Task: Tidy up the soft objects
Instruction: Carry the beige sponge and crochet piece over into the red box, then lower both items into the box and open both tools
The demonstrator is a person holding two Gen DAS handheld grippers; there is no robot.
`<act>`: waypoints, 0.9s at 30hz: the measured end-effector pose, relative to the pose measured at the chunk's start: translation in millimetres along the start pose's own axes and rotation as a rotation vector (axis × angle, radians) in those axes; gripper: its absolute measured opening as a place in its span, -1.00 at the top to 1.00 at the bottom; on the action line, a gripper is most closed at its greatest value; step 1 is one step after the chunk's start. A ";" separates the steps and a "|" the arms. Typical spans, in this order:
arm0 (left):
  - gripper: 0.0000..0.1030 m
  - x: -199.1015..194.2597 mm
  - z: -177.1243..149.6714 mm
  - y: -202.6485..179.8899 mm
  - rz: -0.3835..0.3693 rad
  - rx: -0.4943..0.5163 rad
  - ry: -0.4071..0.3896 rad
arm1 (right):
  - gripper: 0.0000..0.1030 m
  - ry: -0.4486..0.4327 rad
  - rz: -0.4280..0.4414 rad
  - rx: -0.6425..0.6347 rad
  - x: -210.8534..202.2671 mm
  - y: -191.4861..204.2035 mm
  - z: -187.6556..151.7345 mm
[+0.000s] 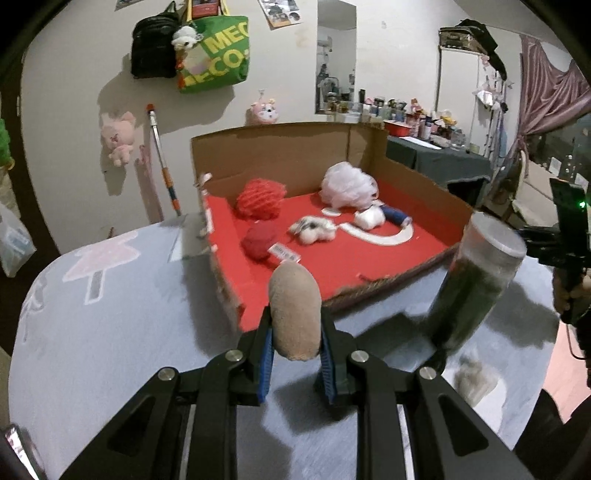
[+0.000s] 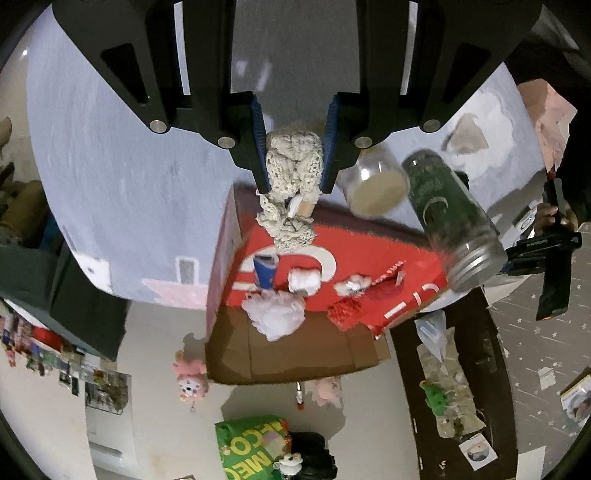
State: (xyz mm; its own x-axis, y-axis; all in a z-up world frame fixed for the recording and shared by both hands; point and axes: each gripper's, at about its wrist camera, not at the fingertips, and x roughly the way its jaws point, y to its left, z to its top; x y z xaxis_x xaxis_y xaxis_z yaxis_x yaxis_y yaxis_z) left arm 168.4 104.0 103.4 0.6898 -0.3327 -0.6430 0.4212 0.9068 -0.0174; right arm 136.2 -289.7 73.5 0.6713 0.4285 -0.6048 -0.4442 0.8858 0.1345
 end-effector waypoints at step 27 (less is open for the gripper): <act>0.48 133.0 68.1 -18.3 -0.066 -0.004 0.388 | 0.50 0.353 -0.039 -0.035 126.6 13.4 84.4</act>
State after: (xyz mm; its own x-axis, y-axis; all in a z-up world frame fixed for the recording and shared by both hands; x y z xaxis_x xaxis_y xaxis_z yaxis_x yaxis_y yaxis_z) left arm 292.5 25.4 70.4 0.3874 -0.2685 -0.8819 0.4539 0.8882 -0.0710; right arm 265.3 -208.6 65.0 0.4443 0.3006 -0.8439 -0.4464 0.8910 0.0824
